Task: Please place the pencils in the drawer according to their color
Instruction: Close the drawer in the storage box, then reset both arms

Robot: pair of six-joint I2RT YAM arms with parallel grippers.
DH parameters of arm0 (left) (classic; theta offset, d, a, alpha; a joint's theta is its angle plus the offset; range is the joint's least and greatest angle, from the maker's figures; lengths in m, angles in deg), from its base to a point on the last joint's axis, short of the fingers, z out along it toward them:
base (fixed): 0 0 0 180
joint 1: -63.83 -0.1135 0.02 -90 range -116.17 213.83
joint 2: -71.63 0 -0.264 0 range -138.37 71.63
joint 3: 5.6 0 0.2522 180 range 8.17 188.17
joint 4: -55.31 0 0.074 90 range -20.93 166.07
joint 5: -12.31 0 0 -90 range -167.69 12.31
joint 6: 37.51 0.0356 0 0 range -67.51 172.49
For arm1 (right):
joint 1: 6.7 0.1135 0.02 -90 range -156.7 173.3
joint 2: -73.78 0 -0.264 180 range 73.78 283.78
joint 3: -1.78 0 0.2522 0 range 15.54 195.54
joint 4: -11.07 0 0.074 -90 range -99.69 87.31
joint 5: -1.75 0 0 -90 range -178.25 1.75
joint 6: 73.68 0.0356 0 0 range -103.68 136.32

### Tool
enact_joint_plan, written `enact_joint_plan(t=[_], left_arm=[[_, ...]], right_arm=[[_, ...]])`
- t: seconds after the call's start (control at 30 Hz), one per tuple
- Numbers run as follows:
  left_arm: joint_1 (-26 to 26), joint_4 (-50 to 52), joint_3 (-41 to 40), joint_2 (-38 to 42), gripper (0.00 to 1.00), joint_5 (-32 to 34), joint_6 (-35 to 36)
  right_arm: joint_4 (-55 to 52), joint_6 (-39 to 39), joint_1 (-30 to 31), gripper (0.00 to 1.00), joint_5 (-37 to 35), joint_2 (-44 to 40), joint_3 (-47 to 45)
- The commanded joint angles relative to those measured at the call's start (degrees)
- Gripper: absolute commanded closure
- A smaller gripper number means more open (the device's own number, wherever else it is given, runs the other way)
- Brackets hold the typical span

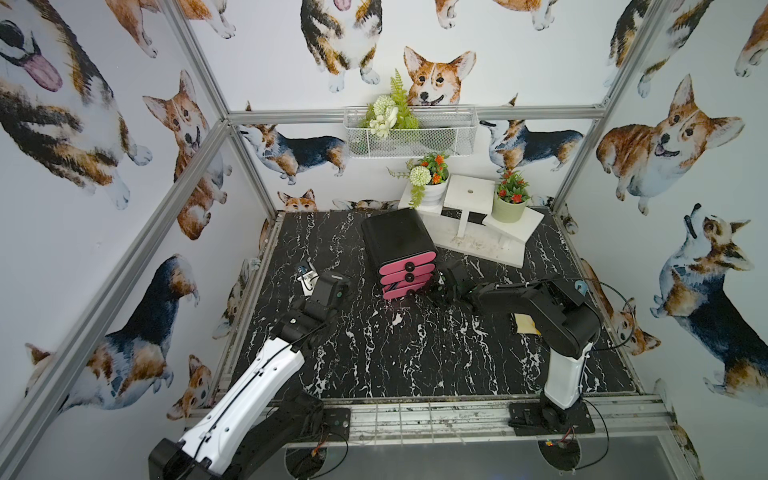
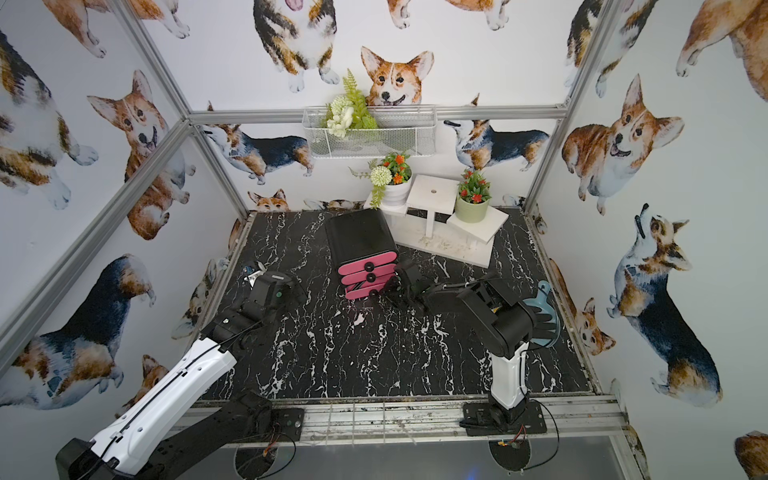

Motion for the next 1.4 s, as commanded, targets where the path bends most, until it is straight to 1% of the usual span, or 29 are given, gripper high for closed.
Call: enact_joint_plan(t=[0.0,0.17,0.3,0.47,0.57,0.63,0.7,0.77,0.83,0.87,0.97,1.0,1.07,1.1,1.2,1.3,1.37], left_arm=[[-0.05,-1.30,-0.23,0.48,0.00,-0.55,0.32],[-0.05,-1.77,-0.65,0.80,0.00,-0.96,0.41],[-0.07,-1.97,-0.78,0.87,0.00,-0.94,0.66],[-0.21,-2.23,-0.85,1.03,0.00,-0.70,1.15],[-0.20,-2.57,-0.84,1.14,0.00,-0.12,1.41],[-0.44,-2.89,-0.53,1.24,0.00,0.81,1.88],[-0.96,-3.76,-0.15,1.04,0.00,2.13,2.62],[-2.52,-4.65,0.44,0.13,0.00,2.83,3.30],[-5.23,-7.08,0.91,-1.28,0.00,2.15,4.92],[-6.28,-8.34,0.91,-1.84,0.00,1.86,5.58],[-9.32,-14.28,0.17,-2.94,0.00,3.10,7.69],[-10.16,-17.35,-0.82,-3.12,0.00,3.32,8.97],[-11.99,-23.67,-2.99,-3.47,0.00,3.56,12.10],[-12.91,-26.03,-3.86,-3.67,0.00,3.34,13.46],[-15.96,-31.59,-6.27,-4.23,0.00,2.37,18.16],[-18.62,-35.64,-8.83,-4.31,0.00,1.19,23.40],[-20.63,-39.95,-11.71,-3.90,0.00,-0.74,26.31]], right_arm=[[8.53,2.06,-0.32,0.81,-2.44,1.24,-0.05],[14.93,5.51,-1.18,0.80,-2.75,3.76,-0.76],[18.36,6.16,-1.25,0.79,-3.70,4.88,-0.85],[19.07,6.29,-1.40,0.79,-3.98,5.26,-0.40],[17.56,6.14,-1.36,0.79,-3.68,4.30,-0.77],[15.44,5.81,-1.29,0.79,-3.55,2.71,-1.77],[12.06,4.81,-1.35,0.76,-3.62,-0.52,-3.64],[6.55,3.36,-1.40,0.70,-4.36,-4.21,-5.19],[-0.89,0.54,-1.52,0.63,-5.92,-9.53,-7.18],[-4.05,-0.99,-1.84,0.58,-6.86,-12.38,-8.30],[-14.01,-4.74,-3.86,0.39,-10.73,-21.49,-11.12],[-18.09,-6.40,-5.52,0.31,-12.20,-25.37,-11.84],[-23.94,-9.40,-8.92,0.21,-13.94,-30.85,-12.41],[-26.69,-11.96,-11.34,0.14,-14.41,-33.71,-12.55],[-36.52,-18.53,-19.15,0.00,-16.79,-39.72,-10.86],[-42.48,-24.90,-27.54,0.01,-18.00,-42.98,-8.80],[-44.33,-27.95,-32.47,0.00,-18.86,-43.94,-7.74]])
